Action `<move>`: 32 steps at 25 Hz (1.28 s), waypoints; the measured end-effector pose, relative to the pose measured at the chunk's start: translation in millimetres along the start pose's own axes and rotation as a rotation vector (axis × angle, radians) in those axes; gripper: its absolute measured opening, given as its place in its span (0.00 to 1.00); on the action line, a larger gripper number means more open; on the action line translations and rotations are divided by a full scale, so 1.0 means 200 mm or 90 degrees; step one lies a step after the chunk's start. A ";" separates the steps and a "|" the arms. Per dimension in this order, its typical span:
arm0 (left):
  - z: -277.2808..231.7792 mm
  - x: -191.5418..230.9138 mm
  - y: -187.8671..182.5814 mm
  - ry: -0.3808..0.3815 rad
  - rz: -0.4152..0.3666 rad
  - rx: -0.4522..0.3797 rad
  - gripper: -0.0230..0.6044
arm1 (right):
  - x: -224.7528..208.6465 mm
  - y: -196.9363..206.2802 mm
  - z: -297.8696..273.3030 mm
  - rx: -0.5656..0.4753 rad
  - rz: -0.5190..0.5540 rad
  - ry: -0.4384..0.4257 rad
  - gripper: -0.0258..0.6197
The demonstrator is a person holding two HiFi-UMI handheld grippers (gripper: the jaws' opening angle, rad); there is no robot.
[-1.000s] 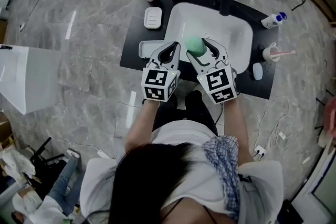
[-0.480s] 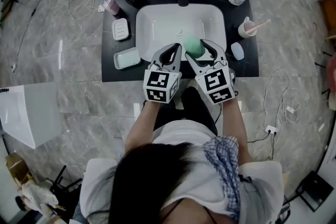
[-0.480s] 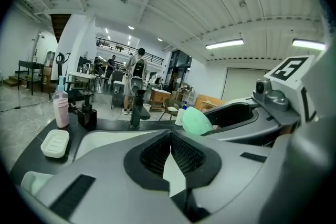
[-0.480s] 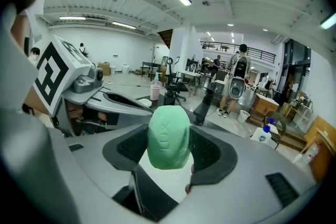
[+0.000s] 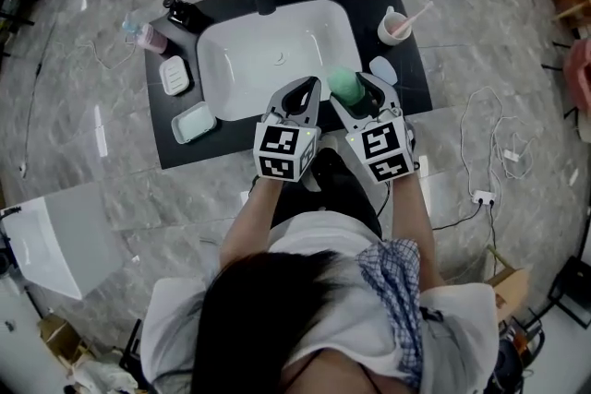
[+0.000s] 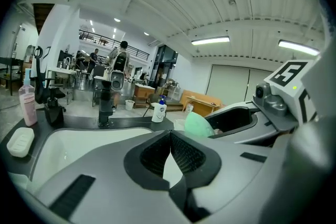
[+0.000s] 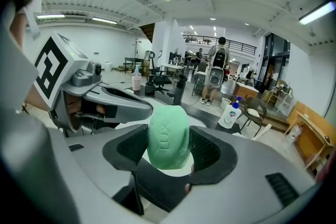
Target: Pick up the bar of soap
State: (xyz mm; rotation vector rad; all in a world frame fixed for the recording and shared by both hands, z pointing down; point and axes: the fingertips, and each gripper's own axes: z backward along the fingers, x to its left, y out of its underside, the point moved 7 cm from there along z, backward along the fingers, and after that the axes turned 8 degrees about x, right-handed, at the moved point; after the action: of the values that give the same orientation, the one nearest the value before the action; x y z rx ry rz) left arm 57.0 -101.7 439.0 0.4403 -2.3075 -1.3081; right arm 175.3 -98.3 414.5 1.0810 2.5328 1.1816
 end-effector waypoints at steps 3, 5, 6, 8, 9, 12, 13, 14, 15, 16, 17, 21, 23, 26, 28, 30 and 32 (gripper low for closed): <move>-0.07 -0.07 -0.01 0.020 -0.010 0.007 0.05 | -0.07 0.07 0.03 0.010 -0.018 0.015 0.44; -0.12 -0.11 -0.02 0.030 -0.014 0.012 0.05 | -0.12 0.11 0.04 0.019 -0.028 0.022 0.44; -0.15 -0.13 -0.02 0.034 -0.016 0.014 0.05 | -0.14 0.14 0.05 0.024 -0.034 0.024 0.44; -0.20 -0.17 -0.03 0.044 -0.021 0.021 0.05 | -0.18 0.19 0.05 0.034 -0.043 0.027 0.44; -0.22 -0.19 -0.03 0.048 -0.022 0.025 0.05 | -0.20 0.22 0.05 0.037 -0.046 0.026 0.44; -0.28 -0.22 -0.02 0.056 -0.012 0.035 0.05 | -0.25 0.30 0.03 0.047 -0.053 0.022 0.44; -0.30 -0.24 -0.02 0.059 -0.007 0.038 0.05 | -0.27 0.32 0.03 0.051 -0.059 0.023 0.44; -0.32 -0.25 -0.02 0.061 -0.005 0.040 0.05 | -0.29 0.34 0.03 0.057 -0.064 0.024 0.44; -0.34 -0.26 -0.02 0.062 -0.006 0.043 0.05 | -0.30 0.36 0.02 0.062 -0.067 0.023 0.44; -0.36 -0.27 -0.02 0.063 -0.007 0.046 0.05 | -0.31 0.38 0.01 0.068 -0.070 0.021 0.44; -0.38 -0.28 -0.02 0.064 -0.007 0.048 0.05 | -0.33 0.41 0.00 0.074 -0.073 0.017 0.44; -0.45 -0.31 -0.01 0.068 -0.013 0.063 0.05 | -0.37 0.49 -0.04 0.098 -0.080 0.002 0.44; -0.48 -0.32 -0.01 0.066 -0.013 0.069 0.05 | -0.39 0.52 -0.06 0.113 -0.076 -0.010 0.44; -0.52 -0.32 -0.01 0.060 -0.011 0.077 0.05 | -0.40 0.57 -0.11 0.135 -0.069 -0.029 0.44; -0.54 -0.31 -0.01 0.054 -0.009 0.081 0.05 | -0.41 0.61 -0.14 0.147 -0.069 -0.043 0.44; -0.55 -0.30 -0.02 0.046 -0.005 0.083 0.05 | -0.41 0.64 -0.17 0.160 -0.064 -0.057 0.44; -0.56 -0.29 -0.01 0.038 -0.003 0.086 0.05 | -0.41 0.67 -0.20 0.172 -0.054 -0.071 0.44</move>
State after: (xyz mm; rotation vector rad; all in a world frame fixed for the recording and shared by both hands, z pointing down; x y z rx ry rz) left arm 165.2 -156.1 474.3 0.5210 -2.3552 -1.1288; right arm 292.9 -119.2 523.6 1.0475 2.6740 0.7513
